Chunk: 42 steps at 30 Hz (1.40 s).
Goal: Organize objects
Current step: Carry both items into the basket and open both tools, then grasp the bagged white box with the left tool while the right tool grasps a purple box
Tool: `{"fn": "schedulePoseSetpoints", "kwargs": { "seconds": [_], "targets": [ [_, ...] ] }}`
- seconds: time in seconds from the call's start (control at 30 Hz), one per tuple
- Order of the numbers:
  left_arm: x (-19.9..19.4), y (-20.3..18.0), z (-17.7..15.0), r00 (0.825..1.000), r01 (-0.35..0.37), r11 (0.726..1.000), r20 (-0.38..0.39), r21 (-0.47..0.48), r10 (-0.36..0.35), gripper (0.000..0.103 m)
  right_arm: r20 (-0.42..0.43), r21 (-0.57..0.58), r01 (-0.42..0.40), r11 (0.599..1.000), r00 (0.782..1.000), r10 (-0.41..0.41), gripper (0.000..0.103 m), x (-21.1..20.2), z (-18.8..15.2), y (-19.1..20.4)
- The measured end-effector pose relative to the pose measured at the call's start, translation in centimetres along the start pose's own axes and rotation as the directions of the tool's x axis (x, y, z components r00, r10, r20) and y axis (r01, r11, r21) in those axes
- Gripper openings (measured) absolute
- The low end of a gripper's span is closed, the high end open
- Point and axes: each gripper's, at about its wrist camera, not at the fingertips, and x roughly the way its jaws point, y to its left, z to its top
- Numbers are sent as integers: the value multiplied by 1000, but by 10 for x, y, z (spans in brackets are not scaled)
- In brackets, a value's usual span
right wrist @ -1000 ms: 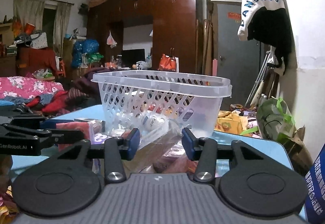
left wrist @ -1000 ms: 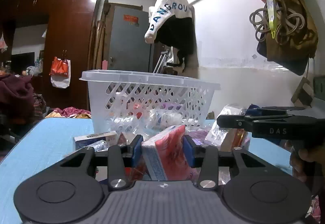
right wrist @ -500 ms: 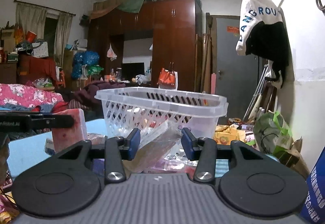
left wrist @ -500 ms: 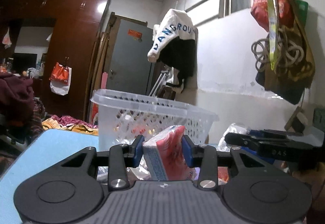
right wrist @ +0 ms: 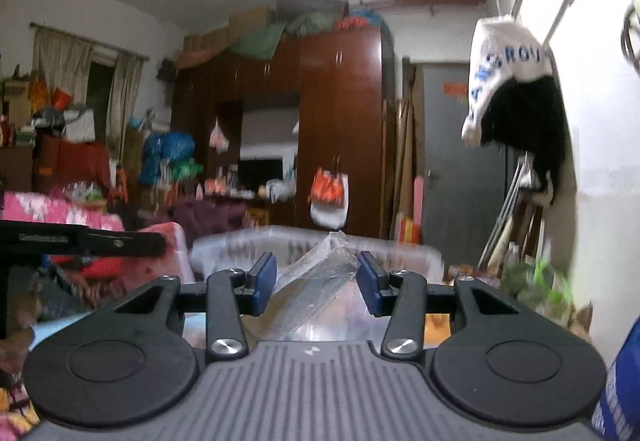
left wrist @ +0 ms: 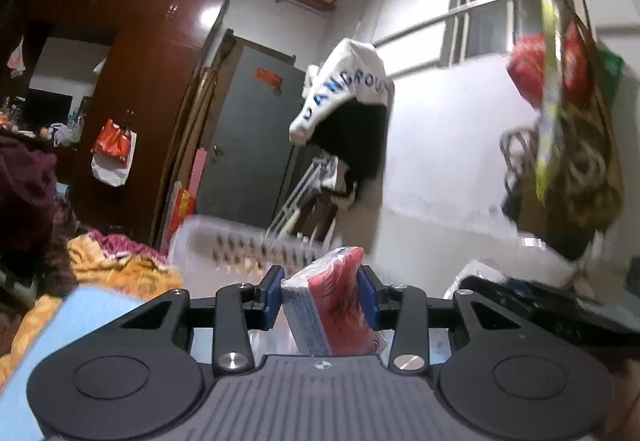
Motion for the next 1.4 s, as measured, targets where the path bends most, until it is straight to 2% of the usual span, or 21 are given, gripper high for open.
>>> {"fn": "schedulePoseSetpoints", "kwargs": {
  "seconds": [0.13,0.27,0.3,0.33,0.37,0.4,0.47,0.5,0.57,0.67,0.73,0.77,0.8,0.83,0.87,0.97,1.07,1.2,1.27,1.37,1.4],
  "targets": [
    [53,2,44,999,-43,998,-24,-52,42,44,14,-5,77,997,997,-76,48,41,37,-8],
    [108,13,47,984,-137,989,-124,-63,129,45,-106,33,101,994,990,-97,48,99,41,-25],
    [117,17,43,980,-153,986,-143,-69,142,49,-129,21,111,994,986,-107,50,110,37,-26],
    [124,20,41,975,-168,983,-156,-69,156,61,-146,18,117,993,983,-113,50,116,33,-27],
    [127,22,38,973,-176,982,-164,-67,163,69,-158,27,125,992,980,-120,57,121,29,-29],
    [127,25,36,973,-178,982,-163,-68,165,80,-164,44,125,991,980,-117,75,122,25,-31],
    [114,27,33,982,-138,988,-139,-69,127,80,-144,75,96,992,986,-85,101,110,20,-34],
    [103,29,34,987,-114,991,-120,-71,105,80,-126,75,84,994,989,-74,103,99,19,-34],
    [71,29,33,994,-72,994,-92,-76,65,80,-80,70,73,995,994,-68,103,68,15,-32],
    [13,25,13,998,-50,999,-43,-4,50,97,-70,127,52,991,997,-43,103,24,-9,-38],
    [-13,22,-7,987,-153,985,-32,74,155,100,-117,144,69,987,992,-53,103,9,-32,-41],
    [-21,23,-17,970,-235,966,-45,106,241,100,-151,128,94,987,986,-74,103,3,-46,-41],
    [-24,25,-27,953,-283,951,-75,123,293,100,-203,106,121,987,974,-97,103,6,-55,-42],
    [-25,31,-36,946,-289,950,-119,121,303,100,-270,83,139,987,956,-111,103,12,-60,-44],
    [-25,38,-42,946,-270,958,-158,100,283,100,-333,73,148,986,936,-115,98,16,-68,-45],
    [-22,56,-54,945,-224,974,-235,31,225,99,-383,74,148,986,917,-109,87,20,-77,-52],
    [-22,60,-63,931,-257,964,-249,64,265,99,-390,106,124,987,918,-73,83,7,-82,-60],
    [-17,54,-70,907,-259,959,-311,116,282,99,-427,69,77,995,903,-41,82,2,-84,-58],
    [-15,48,-72,902,-251,956,-323,150,287,99,-443,73,20,997,896,14,79,4,-84,-55],
    [-19,44,-78,896,-248,952,-332,177,295,99,-395,173,-75,982,908,139,79,-2,-86,-65],
    [-17,44,-79,891,-253,951,-340,177,301,99,-380,189,-74,979,914,142,79,-6,-87,-67]
  ]
}}
